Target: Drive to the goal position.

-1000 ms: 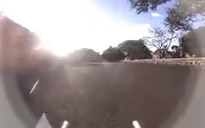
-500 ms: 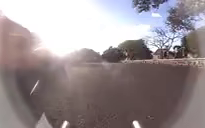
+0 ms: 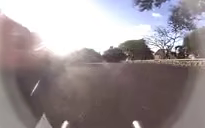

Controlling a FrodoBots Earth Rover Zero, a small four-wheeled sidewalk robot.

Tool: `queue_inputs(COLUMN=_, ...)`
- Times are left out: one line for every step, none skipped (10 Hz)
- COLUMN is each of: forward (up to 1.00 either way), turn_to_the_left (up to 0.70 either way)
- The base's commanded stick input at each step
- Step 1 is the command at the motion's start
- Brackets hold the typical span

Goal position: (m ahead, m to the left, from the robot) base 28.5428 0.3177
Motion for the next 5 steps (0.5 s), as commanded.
queue_inputs(forward=0.70, turn_to_the_left=-0.28)
queue_inputs(forward=0.70, turn_to_the_left=0.03)
queue_inputs(forward=0.70, turn_to_the_left=0.03)
queue_inputs(forward=0.70, turn_to_the_left=0.03)
queue_inputs(forward=0.70, turn_to_the_left=0.03)
